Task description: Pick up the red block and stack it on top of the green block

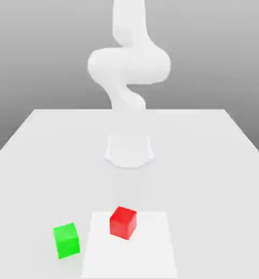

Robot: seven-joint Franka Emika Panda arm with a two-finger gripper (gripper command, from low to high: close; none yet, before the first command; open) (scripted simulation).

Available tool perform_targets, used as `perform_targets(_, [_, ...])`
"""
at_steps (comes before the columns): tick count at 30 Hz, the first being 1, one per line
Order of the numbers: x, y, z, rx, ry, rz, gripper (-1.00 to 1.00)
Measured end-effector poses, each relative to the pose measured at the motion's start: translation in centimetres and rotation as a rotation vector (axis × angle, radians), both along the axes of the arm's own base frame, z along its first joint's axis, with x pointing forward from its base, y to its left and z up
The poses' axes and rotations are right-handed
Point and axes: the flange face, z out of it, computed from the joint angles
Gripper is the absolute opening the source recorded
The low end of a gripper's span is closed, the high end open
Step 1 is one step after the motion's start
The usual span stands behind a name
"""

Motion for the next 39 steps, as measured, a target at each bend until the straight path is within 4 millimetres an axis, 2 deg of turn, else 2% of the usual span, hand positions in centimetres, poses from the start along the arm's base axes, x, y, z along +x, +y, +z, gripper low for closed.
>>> perform_targets(4, [4.2,0.1,-9.9,-0.009,0.15,-0.083,0.0])
perform_targets(6, [5.4,-0.3,-14.9,-0.005,0.222,-0.122,0.0])
perform_targets(9, [6.1,-1.0,-22.4,0.014,0.332,-0.18,0.0])
perform_targets(13, [4.8,-2.0,-32.5,0.063,0.484,-0.257,0.0])
perform_targets(16, [2.1,-2.3,-40.1,0.125,0.609,-0.318,0.0])
perform_targets(18, [0.1,-2.1,-43.9,0.167,0.674,-0.349,0.0])
perform_targets(30, [-0.7,-2.1,-51.3,0.185,0.698,-0.366,0.0])
perform_targets(31, [-0.8,-2.1,-51.7,0.184,0.7,-0.365,-1.0])
perform_targets(37, [-0.8,-2.1,-51.9,0.183,0.699,-0.365,-1.0])
perform_targets(39, [-0.7,-2.1,-51.2,0.185,0.697,-0.366,-1.0])
